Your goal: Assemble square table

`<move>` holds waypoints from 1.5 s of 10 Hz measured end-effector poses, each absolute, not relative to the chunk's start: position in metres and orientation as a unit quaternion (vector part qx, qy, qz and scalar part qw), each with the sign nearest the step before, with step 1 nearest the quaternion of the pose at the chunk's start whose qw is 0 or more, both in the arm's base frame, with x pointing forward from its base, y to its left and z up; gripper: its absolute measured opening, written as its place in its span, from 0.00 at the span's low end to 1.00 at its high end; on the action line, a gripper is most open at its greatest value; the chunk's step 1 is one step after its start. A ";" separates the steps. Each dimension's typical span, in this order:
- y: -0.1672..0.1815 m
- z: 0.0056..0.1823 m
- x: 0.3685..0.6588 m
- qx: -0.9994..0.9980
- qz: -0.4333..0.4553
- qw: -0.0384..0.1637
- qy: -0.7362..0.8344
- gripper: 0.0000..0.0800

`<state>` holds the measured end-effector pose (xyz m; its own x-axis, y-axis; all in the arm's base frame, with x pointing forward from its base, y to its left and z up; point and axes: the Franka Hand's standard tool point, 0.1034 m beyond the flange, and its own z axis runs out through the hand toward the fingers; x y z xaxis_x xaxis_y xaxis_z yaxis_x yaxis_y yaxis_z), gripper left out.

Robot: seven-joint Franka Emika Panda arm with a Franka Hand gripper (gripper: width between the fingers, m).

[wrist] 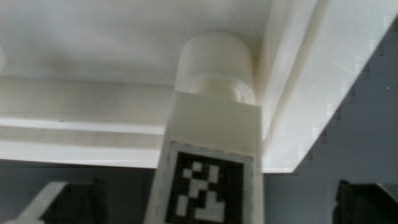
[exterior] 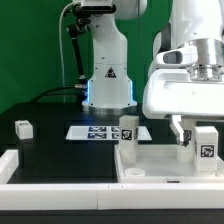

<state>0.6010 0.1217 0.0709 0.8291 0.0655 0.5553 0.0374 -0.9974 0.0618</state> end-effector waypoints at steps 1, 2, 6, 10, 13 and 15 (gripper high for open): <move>0.122 0.071 0.601 0.956 0.291 0.024 0.027 0.81; 0.122 0.071 0.601 0.956 0.291 0.024 0.027 0.81; 0.118 0.088 0.602 0.973 0.229 0.012 0.008 0.81; 0.110 0.105 0.613 0.992 0.124 -0.009 -0.036 0.81; 0.115 0.107 0.613 0.996 0.080 -0.013 -0.048 0.81; 0.113 0.105 0.610 0.996 0.065 -0.015 -0.053 0.81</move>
Offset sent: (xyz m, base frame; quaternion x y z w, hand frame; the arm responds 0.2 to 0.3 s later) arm 0.0000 0.0000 0.0000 0.0000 0.0000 0.0000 1.0000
